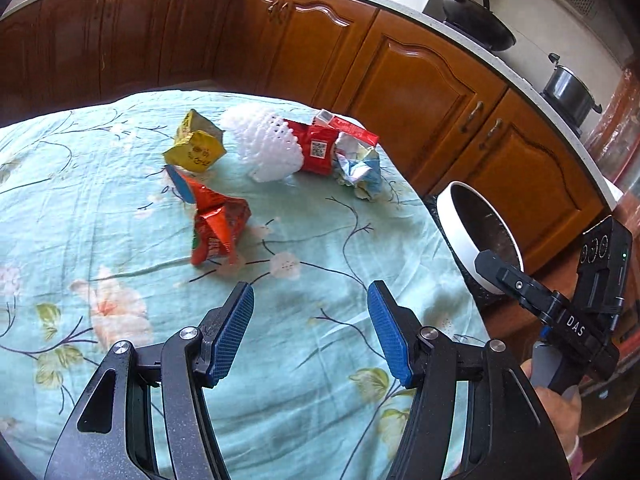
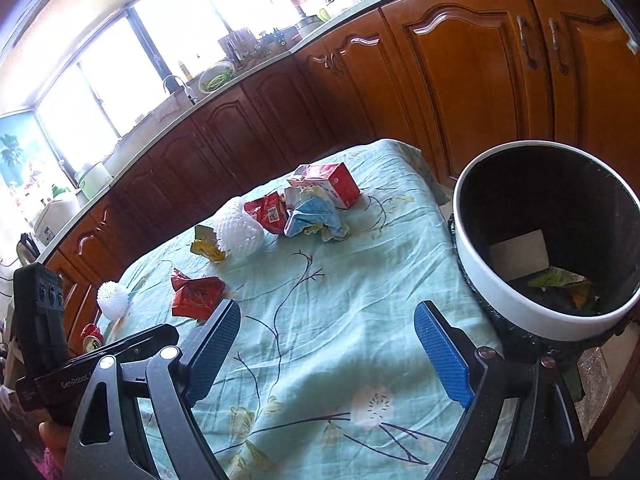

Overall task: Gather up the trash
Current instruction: 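Move both open tools back over the table, then grasp the orange foil wrapper with the left tool while the right tool grasps the blue crumpled wrapper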

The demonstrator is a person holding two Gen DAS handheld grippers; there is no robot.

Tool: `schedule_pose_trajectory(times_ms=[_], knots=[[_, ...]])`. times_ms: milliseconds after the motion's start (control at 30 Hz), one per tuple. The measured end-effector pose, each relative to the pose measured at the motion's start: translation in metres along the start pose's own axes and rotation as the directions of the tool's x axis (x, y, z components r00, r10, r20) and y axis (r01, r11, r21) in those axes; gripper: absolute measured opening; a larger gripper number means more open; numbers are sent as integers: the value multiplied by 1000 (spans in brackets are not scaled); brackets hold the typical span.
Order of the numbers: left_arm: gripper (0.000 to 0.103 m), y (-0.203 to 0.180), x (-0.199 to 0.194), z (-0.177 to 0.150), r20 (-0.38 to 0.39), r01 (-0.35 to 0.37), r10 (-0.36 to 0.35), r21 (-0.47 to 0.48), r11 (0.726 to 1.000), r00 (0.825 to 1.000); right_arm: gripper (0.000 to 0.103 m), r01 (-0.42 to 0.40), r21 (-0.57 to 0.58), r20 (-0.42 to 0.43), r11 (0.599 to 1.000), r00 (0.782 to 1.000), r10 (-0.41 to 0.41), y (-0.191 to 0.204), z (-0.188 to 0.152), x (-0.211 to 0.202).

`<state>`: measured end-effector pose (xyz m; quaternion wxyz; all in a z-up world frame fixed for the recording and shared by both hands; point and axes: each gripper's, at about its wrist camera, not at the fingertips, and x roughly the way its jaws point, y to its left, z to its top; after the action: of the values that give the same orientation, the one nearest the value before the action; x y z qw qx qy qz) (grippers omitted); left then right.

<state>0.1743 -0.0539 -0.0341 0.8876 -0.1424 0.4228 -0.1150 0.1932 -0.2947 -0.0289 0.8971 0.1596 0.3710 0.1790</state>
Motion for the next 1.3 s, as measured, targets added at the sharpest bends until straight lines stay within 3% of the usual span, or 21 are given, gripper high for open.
schedule_pose_trajectory(times_ms=[433,800,1100,1200,1233,1267,1300], knots=[[60,41,-2,13,15,-43,44,-96,994,999,91,-14,-40,-33,999,999,13,19,17,28],[60,52,21,35,-27,-82,80,-96,992,996,91,-12,-99,-80,995,997,4,29,46,71],[59,67,49,54,-53,-41,33,-146,988,998,90,-5,-82,-132,997,991,-6,15,72,132],[57,66,54,56,-54,-32,25,-139,990,998,76,2,-63,-135,998,991,-11,7,73,142],[52,65,56,56,-55,-32,25,-133,991,998,60,6,-62,-139,998,990,-14,6,73,144],[40,65,57,57,-57,-30,23,-125,992,998,46,15,-61,-145,998,989,-24,4,73,146],[33,63,59,56,-62,-28,21,-116,993,998,45,20,-65,-138,998,990,-29,3,72,145]])
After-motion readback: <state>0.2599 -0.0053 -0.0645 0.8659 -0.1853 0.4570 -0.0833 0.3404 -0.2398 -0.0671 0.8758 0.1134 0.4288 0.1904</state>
